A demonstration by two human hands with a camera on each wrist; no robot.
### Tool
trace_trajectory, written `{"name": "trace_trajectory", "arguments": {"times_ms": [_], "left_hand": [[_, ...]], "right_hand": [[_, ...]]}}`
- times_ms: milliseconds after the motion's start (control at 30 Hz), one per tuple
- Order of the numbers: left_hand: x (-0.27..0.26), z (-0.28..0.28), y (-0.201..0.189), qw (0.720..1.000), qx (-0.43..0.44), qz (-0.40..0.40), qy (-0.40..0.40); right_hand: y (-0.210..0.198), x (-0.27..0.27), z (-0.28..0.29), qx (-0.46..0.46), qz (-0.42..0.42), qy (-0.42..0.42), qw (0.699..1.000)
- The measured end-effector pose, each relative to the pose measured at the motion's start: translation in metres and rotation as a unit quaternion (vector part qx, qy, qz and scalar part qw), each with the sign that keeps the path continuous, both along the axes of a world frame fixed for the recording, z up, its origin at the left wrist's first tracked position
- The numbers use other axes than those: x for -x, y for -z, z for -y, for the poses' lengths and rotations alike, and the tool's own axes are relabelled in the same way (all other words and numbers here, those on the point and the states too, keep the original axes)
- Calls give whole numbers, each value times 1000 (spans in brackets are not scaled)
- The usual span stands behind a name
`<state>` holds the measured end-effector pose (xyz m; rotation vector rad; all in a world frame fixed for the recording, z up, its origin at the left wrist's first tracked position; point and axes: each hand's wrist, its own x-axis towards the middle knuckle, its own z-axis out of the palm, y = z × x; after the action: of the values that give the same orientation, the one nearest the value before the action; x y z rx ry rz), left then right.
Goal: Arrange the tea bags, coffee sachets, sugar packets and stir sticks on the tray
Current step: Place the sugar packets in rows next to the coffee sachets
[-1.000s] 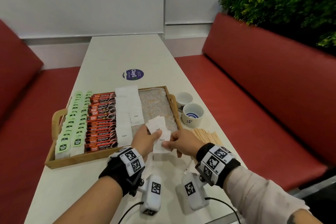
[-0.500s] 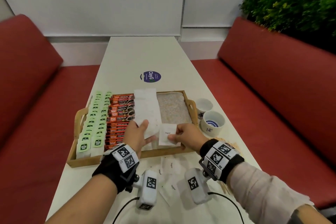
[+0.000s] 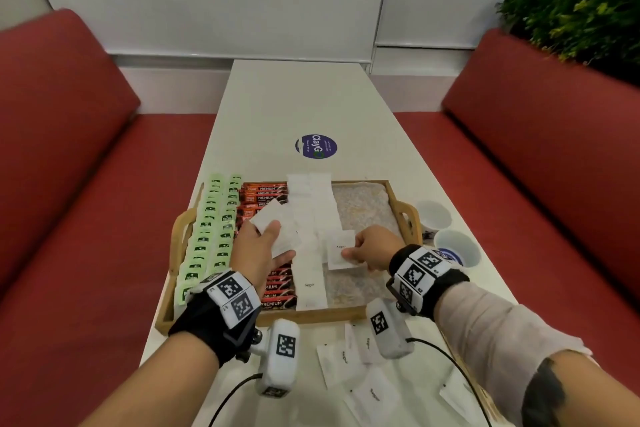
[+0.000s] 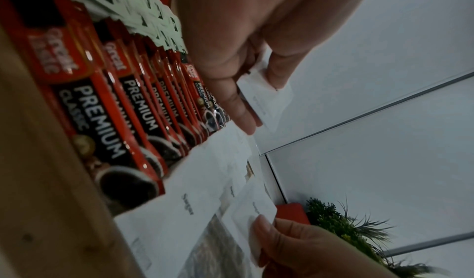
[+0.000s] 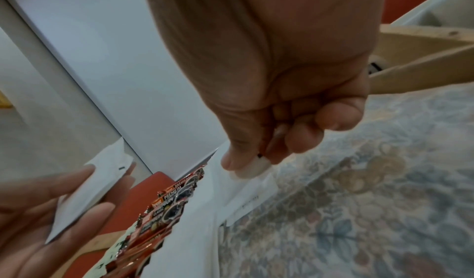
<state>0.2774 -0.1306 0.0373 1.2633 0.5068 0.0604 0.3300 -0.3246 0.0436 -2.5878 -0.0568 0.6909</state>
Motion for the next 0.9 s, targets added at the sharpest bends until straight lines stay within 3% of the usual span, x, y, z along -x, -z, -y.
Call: {"name": "trace_trajectory", "arguments": {"times_ms": [167,600,900], "left_hand": [[-5,-5,1,1000,-6,12,4],[-11,-10,11,1000,0,0,23],[-11,-5,10,999,7,2,41]], "right_hand": [[6,-10,-11,63,-4,-11,998],[22,-24,-19,71,-4,9,997],[20,-28,-23,130,21,-12,991]]}}
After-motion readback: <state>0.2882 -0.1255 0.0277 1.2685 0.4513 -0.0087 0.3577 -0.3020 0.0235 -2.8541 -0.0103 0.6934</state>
